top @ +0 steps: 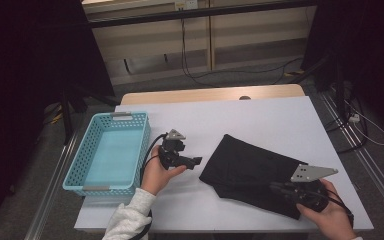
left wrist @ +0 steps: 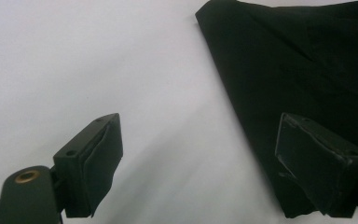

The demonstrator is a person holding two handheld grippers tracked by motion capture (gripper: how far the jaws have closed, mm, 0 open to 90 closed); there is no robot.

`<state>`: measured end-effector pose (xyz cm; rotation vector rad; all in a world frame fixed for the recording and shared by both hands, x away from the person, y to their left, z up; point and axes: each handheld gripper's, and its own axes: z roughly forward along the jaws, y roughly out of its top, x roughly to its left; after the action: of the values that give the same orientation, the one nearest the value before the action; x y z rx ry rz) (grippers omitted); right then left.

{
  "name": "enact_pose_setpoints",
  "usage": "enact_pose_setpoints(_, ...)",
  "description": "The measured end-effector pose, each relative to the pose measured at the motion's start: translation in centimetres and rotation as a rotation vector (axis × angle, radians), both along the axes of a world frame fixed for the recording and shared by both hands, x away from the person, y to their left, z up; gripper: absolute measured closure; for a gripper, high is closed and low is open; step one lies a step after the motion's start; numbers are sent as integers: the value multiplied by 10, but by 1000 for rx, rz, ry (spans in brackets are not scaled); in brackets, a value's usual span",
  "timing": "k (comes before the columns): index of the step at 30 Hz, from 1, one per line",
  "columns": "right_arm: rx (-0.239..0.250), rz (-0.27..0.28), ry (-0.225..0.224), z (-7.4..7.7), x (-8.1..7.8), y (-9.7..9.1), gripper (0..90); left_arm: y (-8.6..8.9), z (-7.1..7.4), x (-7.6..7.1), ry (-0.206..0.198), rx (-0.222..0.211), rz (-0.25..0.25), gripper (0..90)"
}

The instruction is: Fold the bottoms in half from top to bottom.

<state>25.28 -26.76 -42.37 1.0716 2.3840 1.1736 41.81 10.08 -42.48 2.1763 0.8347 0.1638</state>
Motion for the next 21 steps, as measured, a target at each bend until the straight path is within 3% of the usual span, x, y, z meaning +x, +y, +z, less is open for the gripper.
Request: enact_pose_setpoints(21, 3, -16, 2, -1, -8, -11, 885, 0, 0, 0, 3, 2, -1, 147)
